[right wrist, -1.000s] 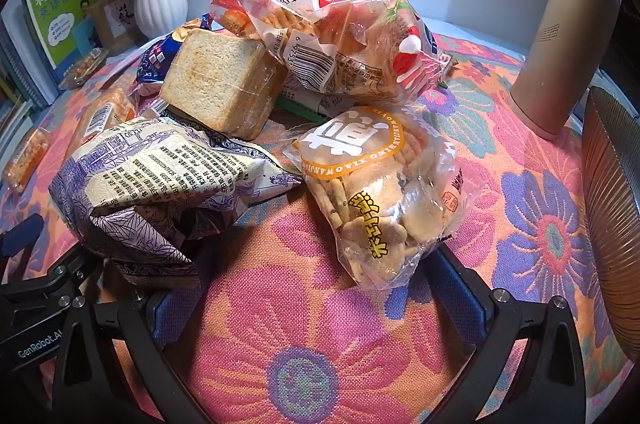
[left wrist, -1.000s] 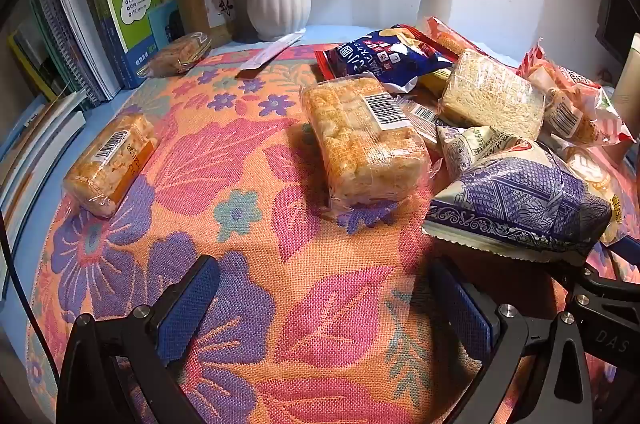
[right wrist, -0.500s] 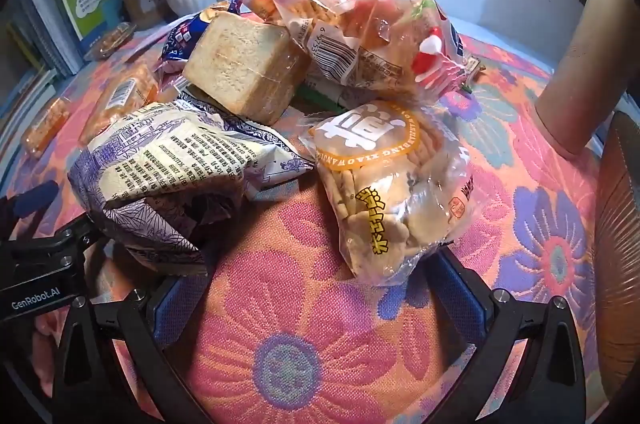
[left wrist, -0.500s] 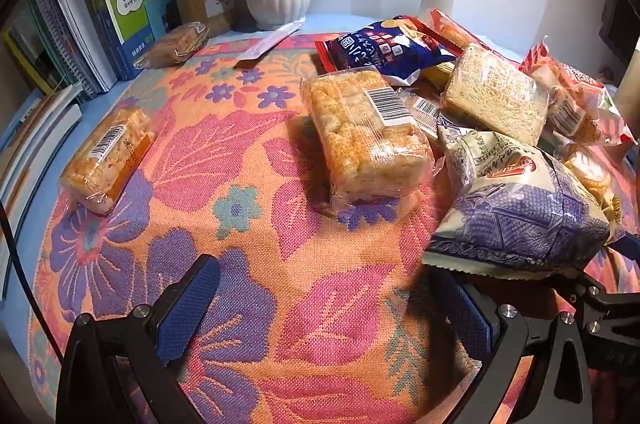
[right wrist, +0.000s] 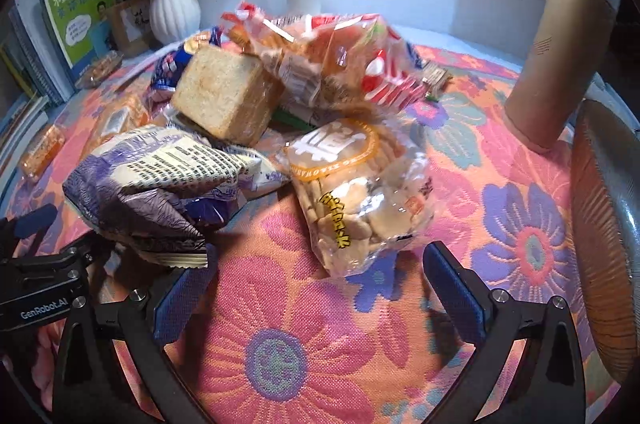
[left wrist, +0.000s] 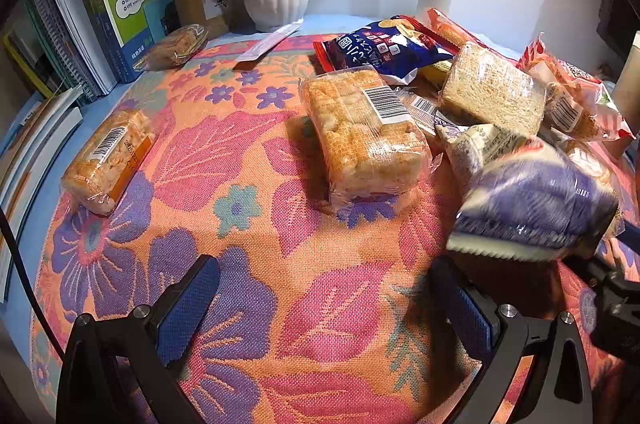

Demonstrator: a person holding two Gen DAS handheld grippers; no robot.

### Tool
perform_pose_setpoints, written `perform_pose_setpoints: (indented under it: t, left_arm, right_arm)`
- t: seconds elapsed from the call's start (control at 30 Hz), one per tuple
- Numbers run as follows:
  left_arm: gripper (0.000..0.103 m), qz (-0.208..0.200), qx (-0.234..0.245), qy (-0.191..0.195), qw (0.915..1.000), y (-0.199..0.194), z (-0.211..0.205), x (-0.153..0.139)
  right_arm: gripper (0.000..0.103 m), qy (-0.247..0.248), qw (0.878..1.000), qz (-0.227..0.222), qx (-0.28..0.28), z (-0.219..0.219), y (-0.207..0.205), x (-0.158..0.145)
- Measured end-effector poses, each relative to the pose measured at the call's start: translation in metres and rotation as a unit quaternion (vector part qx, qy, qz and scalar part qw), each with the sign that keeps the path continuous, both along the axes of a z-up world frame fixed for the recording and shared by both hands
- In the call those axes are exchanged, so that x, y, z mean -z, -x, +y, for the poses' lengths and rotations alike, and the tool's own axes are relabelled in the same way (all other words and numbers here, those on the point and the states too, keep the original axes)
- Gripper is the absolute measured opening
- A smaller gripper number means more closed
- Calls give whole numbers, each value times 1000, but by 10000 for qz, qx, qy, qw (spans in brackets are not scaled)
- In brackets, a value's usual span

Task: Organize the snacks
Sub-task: 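Move both tools toward the snack pile, positioning over the packages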

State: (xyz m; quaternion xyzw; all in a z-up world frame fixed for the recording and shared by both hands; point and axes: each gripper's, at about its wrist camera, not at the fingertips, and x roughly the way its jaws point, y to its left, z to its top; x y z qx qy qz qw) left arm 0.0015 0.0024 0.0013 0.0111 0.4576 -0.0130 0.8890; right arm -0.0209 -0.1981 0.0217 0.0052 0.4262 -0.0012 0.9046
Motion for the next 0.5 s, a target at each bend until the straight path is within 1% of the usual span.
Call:
perform_pose_setpoints:
  t: [0.07,0.17,0.23,0.3,0.33,0.4,0.43,0.5]
  left_arm:
    - [103,1,1,6,10000,0,0,0]
    - [103,3,4,14,10000,-1,1,-1]
    - [103,0,0,19,10000,-1,1,-1]
    - [103,1,-2,16,10000,-2,0,-1]
    - [103,1,-2,19,10000,-2,1,-1]
    - [103,2,-6,26,10000,-2,1,-1]
    - [103,2,-7,25,10000,-2,0,-1]
    - [103,1,-9,30,10000,-2,0,-1]
  right_arm:
    - [103,-4,9997,-255,15,-2,8,-6]
    - [103,36,9964,-843,-43,-4,29,-19]
    - [103,159,9912,-1309,-127,2,45,-29]
    - [103,352,9854,-1652,-191,10,57,-34]
    - [103,464,9834,-1734,-260,15,60,-36]
    - [103,630,9827,-1701,-376,23,60,-35]
    - [103,661,9833,-1646,-415,30,52,-38]
    - [103,636,9847,-1569,-413,30,44,-37]
